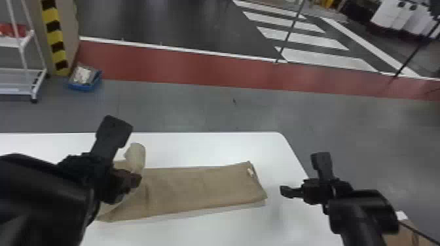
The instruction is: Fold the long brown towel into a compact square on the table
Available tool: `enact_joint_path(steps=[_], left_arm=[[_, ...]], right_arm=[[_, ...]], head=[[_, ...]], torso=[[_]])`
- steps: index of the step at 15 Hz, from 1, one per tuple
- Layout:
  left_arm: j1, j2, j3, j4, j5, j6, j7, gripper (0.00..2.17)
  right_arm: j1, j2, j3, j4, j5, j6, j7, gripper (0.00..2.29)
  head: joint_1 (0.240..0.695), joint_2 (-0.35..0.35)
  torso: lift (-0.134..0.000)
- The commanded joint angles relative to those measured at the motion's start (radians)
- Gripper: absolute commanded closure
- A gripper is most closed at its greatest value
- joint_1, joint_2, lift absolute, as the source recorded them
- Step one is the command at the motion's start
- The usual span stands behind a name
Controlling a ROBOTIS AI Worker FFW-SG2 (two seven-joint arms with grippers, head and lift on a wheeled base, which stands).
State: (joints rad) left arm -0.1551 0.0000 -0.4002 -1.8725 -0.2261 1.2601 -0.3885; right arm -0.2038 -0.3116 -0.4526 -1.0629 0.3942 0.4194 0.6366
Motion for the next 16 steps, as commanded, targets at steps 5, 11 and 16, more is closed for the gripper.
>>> enact_joint_path(steps=[5,11,16], left_arm=[[-0.130,-0.003,-0.178,0.173,0.185,-0.107,0.191,2.14],[-0.149,-0.003,-0.273,0.265,0.206,-0.181,0.252,2.14],[-0.165,-0.003,-0.394,0.415,0.220,-0.426,0.307,1.31]], right_arm=[[0.001,0.000,0.002,0.000,0.000,-0.006,0.000,0.04],[0.001,0.000,0.002,0.000,-0.002,-0.012,0.000,0.04],[0.003,0.008,0.008,0.000,-0.002,-0.009,0.000,0.04]], head=[[0.695,-0.350],[0.695,-0.350],[0.695,-0.350]], torso=[[0.000],[0.000],[0.000]])
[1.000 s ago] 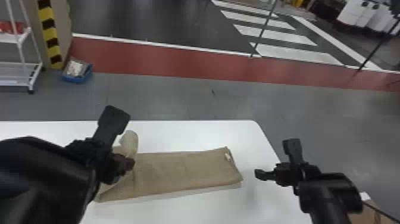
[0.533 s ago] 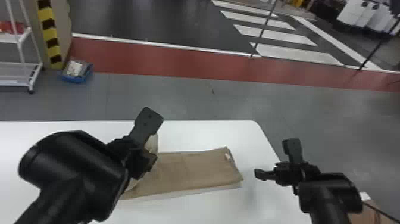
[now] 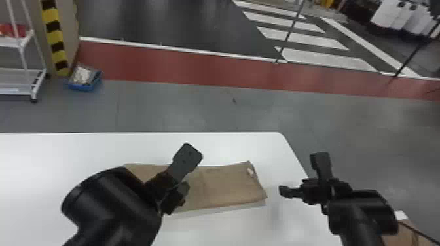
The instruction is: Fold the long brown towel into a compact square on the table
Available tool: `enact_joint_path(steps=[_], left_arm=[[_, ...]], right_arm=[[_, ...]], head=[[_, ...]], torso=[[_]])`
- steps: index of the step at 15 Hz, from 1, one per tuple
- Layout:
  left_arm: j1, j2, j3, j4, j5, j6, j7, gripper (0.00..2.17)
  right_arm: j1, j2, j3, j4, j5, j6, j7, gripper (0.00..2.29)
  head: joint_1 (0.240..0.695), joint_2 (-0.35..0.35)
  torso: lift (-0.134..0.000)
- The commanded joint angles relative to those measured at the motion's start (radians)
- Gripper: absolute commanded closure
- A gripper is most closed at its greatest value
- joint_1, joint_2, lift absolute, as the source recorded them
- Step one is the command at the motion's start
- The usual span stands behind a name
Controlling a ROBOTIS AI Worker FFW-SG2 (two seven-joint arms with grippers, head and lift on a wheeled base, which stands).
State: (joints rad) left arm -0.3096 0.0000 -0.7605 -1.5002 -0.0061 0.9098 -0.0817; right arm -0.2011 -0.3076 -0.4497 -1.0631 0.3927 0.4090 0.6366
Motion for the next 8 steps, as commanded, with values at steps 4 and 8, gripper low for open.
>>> enact_joint_path(steps=[4,8], left_arm=[[-0.013,-0.003,-0.057,0.034,0.003,-0.073,0.000,0.01],[0.014,-0.003,-0.037,-0.003,0.002,-0.070,0.014,0.04]], right_arm=[[-0.004,0.004,0.008,-0.006,0.002,0.001,0.000,0.04],[0.000,0.004,0.002,-0.031,0.002,0.026,0.008,0.04]], head=[[0.695,-0.350],[0.695,-0.350]], torso=[[0.000],[0.000]])
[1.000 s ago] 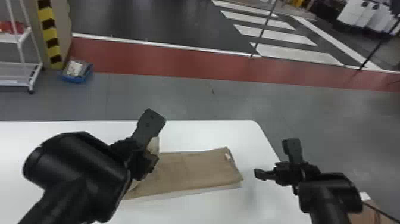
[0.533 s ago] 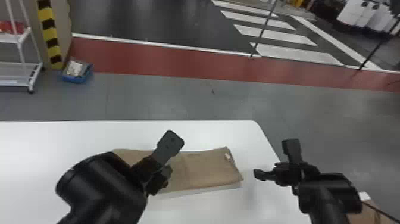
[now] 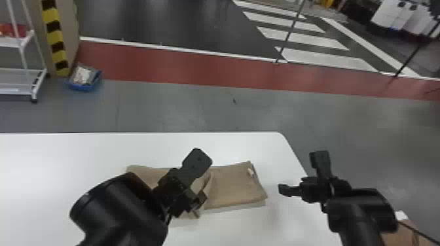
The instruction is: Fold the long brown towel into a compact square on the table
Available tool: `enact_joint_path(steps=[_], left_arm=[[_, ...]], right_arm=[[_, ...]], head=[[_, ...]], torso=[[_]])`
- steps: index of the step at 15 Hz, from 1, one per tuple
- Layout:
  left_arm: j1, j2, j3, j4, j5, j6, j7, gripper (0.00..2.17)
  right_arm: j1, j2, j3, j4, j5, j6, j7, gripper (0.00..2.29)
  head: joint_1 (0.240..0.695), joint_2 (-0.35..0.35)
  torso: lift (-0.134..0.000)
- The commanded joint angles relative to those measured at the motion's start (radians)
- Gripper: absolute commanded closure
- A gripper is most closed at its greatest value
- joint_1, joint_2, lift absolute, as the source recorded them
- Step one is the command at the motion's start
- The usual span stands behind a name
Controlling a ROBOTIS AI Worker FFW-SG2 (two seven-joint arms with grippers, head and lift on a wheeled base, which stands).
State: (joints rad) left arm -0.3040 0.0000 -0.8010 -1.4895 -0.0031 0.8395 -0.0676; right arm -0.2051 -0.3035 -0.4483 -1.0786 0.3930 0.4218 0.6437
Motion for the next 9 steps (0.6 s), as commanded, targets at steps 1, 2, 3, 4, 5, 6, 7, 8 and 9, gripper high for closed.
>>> enact_joint_path(steps=[1,2,3,4,5,6,7,8,9], left_arm=[[0.016,-0.003,0.005,-0.021,-0.003,0.000,0.000,0.04],[0.028,-0.003,0.019,-0.040,-0.006,0.000,0.005,0.04],[0.048,-0.003,0.046,-0.063,-0.015,0.013,0.002,0.04],[0.071,-0.003,0.082,-0.084,-0.023,0.025,-0.006,0.04],[0.102,-0.003,0.126,-0.117,-0.031,0.028,-0.021,0.04],[0.121,-0.003,0.163,-0.144,-0.034,0.028,-0.032,0.04],[0.140,-0.003,0.197,-0.159,-0.034,0.031,-0.041,0.04],[0.168,-0.003,0.247,-0.186,-0.032,0.031,-0.055,0.04],[0.195,-0.003,0.290,-0.215,-0.034,0.031,-0.077,0.04]], right_arm=[[0.009,0.003,0.000,-0.029,0.000,0.025,0.005,0.04],[0.018,0.006,0.000,-0.032,0.000,0.035,0.005,0.04],[0.024,0.011,-0.001,-0.058,0.000,0.062,0.013,0.04],[0.036,0.024,-0.003,-0.096,0.000,0.084,0.025,0.04],[0.047,0.046,-0.006,-0.170,-0.002,0.145,0.060,0.04],[0.055,0.070,-0.009,-0.236,-0.002,0.219,0.094,0.04],[0.061,0.089,-0.001,-0.288,-0.020,0.280,0.108,0.04],[0.070,0.101,0.011,-0.351,-0.051,0.381,0.116,0.04],[0.072,0.113,0.029,-0.400,-0.071,0.464,0.120,0.04]], head=[[0.695,-0.350],[0.695,-0.350],[0.695,-0.350],[0.695,-0.350],[0.695,-0.350],[0.695,-0.350],[0.695,-0.350],[0.695,-0.350],[0.695,-0.350]], torso=[[0.000],[0.000],[0.000],[0.000],[0.000],[0.000],[0.000],[0.000],[0.000]])
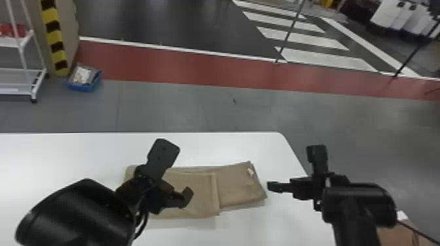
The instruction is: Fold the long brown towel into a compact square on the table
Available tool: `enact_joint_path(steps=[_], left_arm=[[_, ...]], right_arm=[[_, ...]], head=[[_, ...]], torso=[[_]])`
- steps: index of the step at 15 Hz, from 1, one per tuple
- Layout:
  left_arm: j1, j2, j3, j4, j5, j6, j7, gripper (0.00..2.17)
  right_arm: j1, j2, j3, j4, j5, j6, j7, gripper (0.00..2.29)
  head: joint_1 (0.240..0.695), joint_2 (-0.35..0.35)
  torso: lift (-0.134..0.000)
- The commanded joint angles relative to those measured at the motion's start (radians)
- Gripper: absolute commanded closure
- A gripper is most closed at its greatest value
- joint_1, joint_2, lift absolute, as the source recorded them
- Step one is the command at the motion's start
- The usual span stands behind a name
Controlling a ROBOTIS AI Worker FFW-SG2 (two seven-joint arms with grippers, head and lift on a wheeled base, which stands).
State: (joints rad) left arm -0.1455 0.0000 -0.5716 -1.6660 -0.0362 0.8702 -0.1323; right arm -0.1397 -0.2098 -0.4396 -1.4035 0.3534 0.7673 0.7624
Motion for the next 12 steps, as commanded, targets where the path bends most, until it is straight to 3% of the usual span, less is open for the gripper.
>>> enact_joint_path(steps=[1,6,8,12], left_arm=[[0.060,-0.003,0.095,-0.055,-0.001,0.000,-0.020,0.04],[0.133,-0.003,0.251,-0.112,0.005,0.003,-0.064,0.04],[0.152,-0.003,0.279,-0.124,0.007,0.003,-0.078,0.04],[0.172,-0.003,0.299,-0.138,0.007,0.003,-0.092,0.04]], right_arm=[[0.006,0.032,0.039,-0.095,-0.036,0.162,0.002,0.04],[-0.018,0.129,0.145,-0.121,-0.036,0.205,-0.025,0.05],[-0.018,0.152,0.202,-0.127,-0.028,0.229,-0.037,0.06],[-0.018,0.167,0.291,-0.129,-0.005,0.330,-0.061,0.13]], head=[[0.695,-0.350],[0.695,-0.350],[0.695,-0.337],[0.695,-0.264]], torso=[[0.000],[0.000],[0.000],[0.000]])
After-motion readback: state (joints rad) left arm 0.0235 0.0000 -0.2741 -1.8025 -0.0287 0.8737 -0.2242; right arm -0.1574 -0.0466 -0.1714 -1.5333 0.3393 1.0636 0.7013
